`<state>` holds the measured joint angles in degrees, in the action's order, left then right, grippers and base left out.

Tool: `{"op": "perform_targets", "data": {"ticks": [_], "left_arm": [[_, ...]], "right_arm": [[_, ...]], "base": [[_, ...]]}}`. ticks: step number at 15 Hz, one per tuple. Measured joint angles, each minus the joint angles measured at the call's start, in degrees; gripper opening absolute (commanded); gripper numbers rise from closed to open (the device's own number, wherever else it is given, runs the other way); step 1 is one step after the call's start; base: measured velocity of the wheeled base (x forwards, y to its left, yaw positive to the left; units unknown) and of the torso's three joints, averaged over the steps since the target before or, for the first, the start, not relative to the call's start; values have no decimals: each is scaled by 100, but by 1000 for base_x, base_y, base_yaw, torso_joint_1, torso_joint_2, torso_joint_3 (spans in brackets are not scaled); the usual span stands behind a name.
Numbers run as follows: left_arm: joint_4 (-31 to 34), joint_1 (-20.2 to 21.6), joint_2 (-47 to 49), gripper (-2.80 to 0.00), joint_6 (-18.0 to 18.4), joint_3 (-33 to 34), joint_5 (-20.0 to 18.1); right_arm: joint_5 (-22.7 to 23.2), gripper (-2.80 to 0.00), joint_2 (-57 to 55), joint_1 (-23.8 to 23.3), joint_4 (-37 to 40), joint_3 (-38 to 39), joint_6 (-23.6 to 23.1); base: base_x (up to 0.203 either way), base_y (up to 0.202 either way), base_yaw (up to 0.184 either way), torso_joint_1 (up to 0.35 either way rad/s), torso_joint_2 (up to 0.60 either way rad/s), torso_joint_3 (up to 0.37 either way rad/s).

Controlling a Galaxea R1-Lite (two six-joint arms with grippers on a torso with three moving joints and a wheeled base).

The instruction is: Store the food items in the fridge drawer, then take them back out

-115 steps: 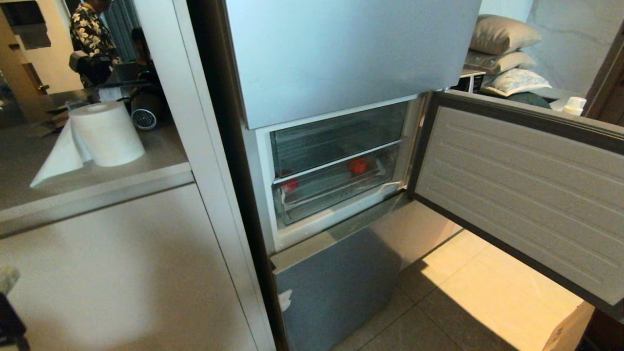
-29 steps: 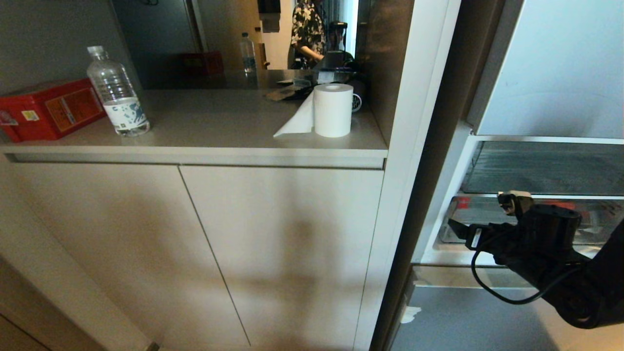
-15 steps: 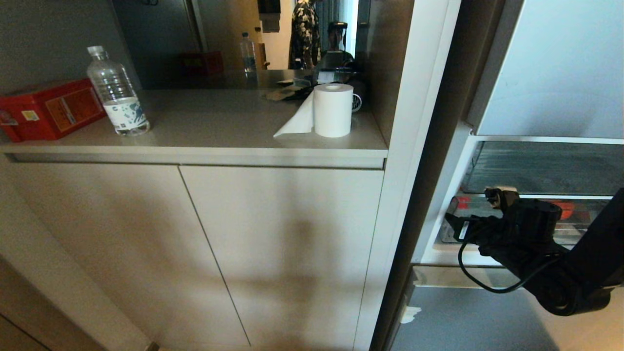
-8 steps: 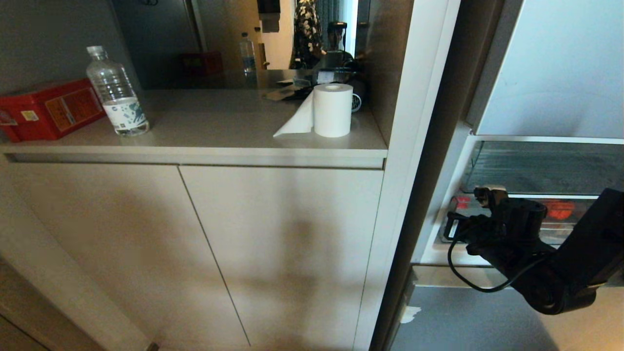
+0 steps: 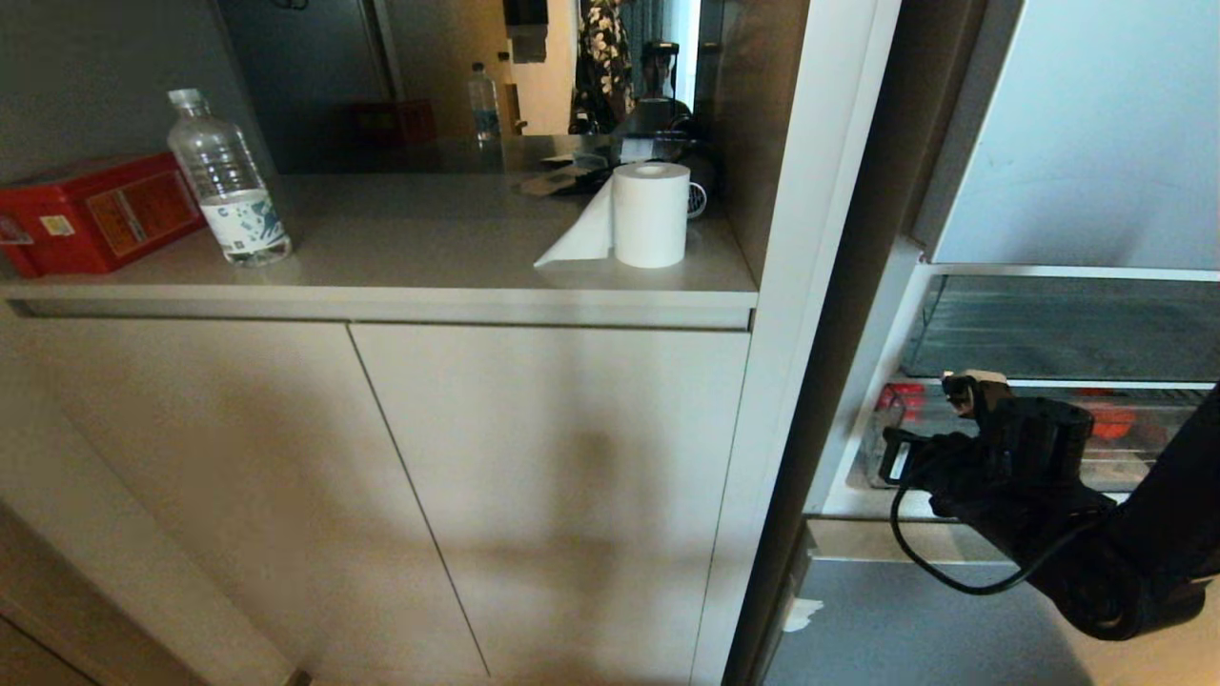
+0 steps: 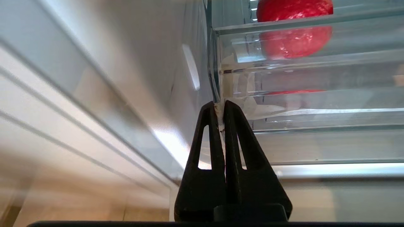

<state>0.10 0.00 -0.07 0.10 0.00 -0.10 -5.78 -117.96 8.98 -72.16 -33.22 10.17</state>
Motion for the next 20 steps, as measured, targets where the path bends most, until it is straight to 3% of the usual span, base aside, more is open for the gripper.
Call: {"op": "perform_targets", "data": {"ticks": [14,15,20], "left_arm": [[0,0,0,-280,0,0,0],[0,0,0,-280,0,0,0],[-2,0,0,-280,0,0,0]], "right_arm": [[16,-280,1157,80,-20,1635,138],[13,0,1228,116,-17,1719,148],[-1,0,1561,282,-44,2127,157]], "base": [[0,0,0,0,0,0],[0,0,0,0,0,0],[0,0,0,0,0,0]]}}
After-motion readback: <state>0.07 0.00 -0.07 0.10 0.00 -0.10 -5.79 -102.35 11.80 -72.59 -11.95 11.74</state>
